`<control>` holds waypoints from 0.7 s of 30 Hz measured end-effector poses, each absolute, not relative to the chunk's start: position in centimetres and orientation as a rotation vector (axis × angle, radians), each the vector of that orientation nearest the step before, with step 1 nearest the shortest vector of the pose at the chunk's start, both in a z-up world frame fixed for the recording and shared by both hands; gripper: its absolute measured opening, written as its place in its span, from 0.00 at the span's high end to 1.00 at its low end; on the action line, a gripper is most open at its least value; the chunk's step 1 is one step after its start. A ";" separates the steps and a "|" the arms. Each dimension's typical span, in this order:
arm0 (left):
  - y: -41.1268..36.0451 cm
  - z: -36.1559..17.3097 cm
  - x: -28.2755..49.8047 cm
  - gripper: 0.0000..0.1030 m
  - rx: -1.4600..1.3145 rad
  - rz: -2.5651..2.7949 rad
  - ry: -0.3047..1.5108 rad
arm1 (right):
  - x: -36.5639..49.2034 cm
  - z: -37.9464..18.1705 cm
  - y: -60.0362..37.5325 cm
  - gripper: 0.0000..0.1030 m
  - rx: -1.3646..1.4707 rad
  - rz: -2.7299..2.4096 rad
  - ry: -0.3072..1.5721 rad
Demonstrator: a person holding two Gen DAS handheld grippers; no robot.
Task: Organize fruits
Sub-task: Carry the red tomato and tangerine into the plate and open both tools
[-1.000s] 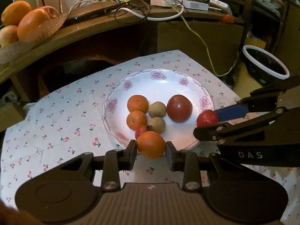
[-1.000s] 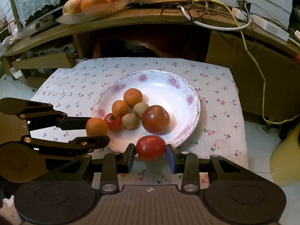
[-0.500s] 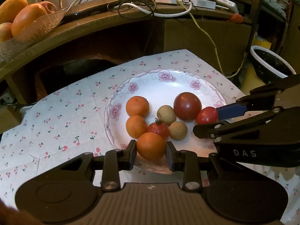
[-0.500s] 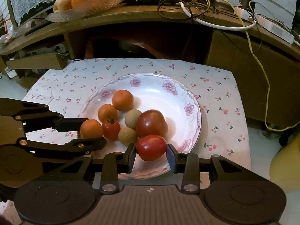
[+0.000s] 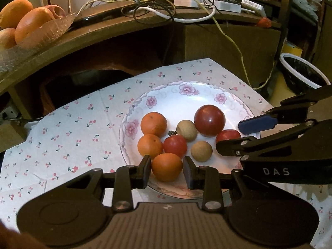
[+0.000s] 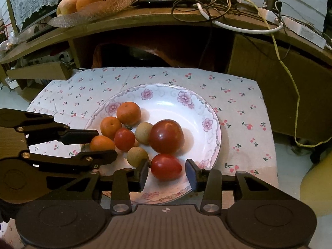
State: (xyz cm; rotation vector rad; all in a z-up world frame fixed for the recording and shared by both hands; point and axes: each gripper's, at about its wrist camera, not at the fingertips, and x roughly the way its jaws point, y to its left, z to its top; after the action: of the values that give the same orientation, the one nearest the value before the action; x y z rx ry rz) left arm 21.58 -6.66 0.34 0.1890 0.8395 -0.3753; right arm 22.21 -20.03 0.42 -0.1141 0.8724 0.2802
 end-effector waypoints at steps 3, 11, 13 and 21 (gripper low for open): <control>-6.6 0.6 21.5 0.63 0.183 -0.369 0.837 | 22.1 0.6 -20.1 0.53 -0.110 0.281 0.867; -6.3 1.3 20.7 0.57 0.179 -0.353 0.826 | 21.6 1.3 -20.3 0.46 -0.104 0.274 0.849; -6.2 1.5 20.4 0.56 0.177 -0.342 0.822 | 21.5 1.4 -20.3 0.45 -0.104 0.270 0.847; -5.7 2.1 18.2 0.52 0.186 -0.300 0.822 | 19.6 2.2 -20.6 0.40 -0.097 0.232 0.842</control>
State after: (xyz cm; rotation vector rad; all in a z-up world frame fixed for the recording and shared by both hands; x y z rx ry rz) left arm 18.21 -5.69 2.06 0.1864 0.8219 -0.2997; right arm 19.58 -20.62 2.17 -0.0970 0.8422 0.2319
